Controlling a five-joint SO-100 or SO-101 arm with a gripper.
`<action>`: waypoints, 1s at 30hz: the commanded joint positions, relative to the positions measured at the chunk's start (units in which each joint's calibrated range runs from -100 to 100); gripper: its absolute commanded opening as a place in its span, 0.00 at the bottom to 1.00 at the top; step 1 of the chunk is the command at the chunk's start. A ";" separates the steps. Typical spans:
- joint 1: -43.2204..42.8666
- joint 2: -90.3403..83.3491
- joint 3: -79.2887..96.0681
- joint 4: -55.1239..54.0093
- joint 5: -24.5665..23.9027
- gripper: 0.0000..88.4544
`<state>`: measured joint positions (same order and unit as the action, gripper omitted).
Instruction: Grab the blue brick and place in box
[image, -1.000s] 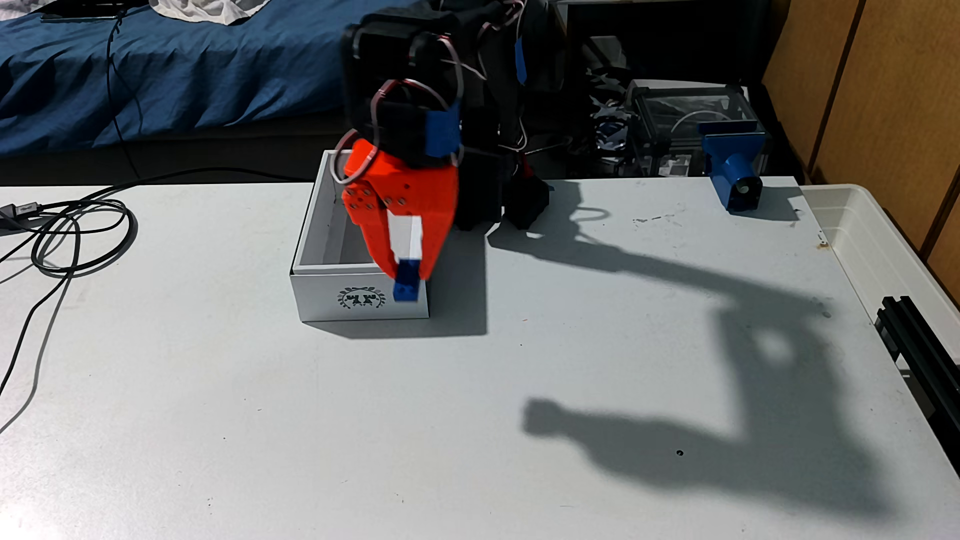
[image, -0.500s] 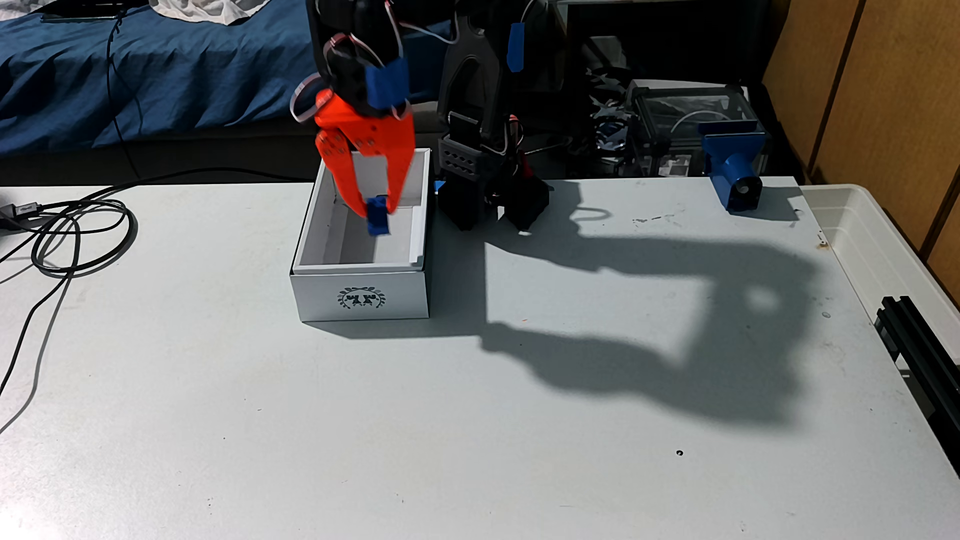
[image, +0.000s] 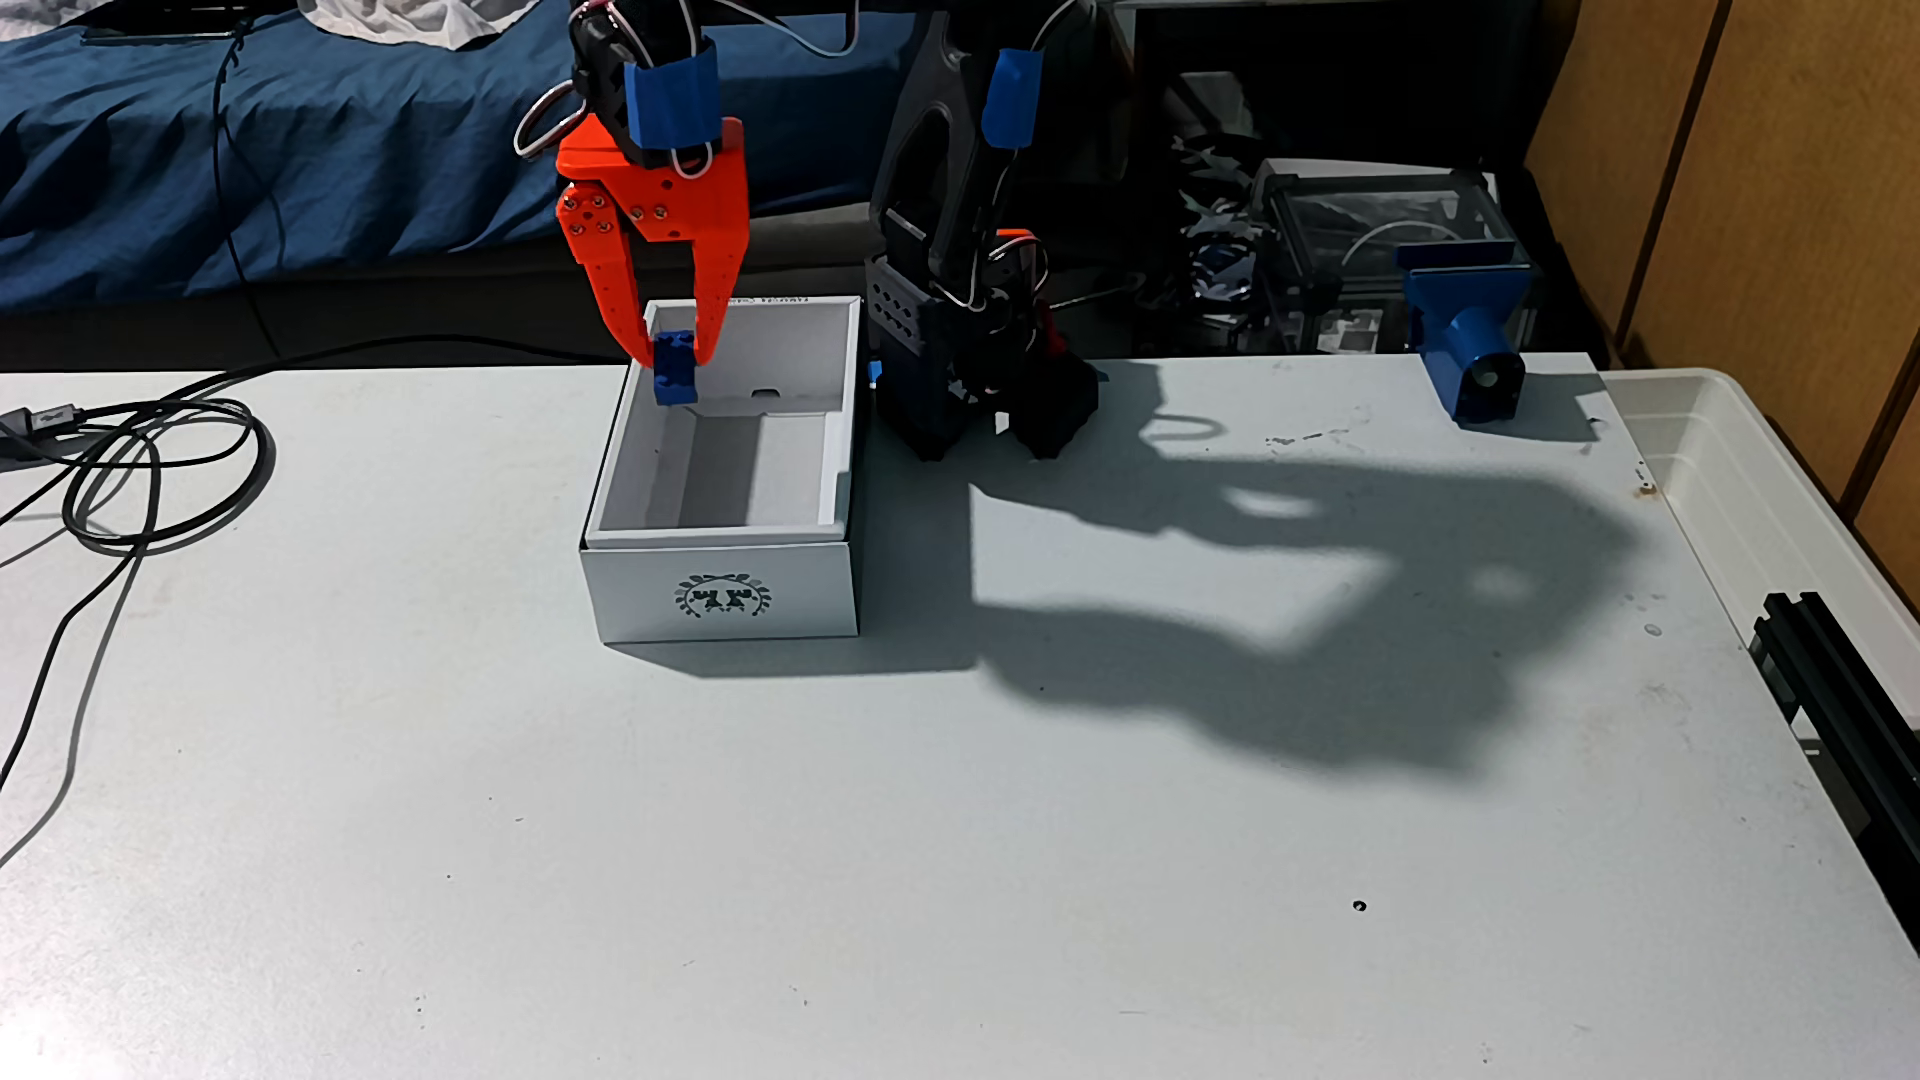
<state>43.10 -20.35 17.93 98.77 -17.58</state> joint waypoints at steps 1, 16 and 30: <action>1.18 -1.93 -0.18 0.63 0.35 0.01; 1.11 -1.93 6.30 0.71 0.35 0.02; 2.15 -1.93 6.39 0.45 0.29 0.14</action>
<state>44.43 -20.44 24.72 98.77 -17.58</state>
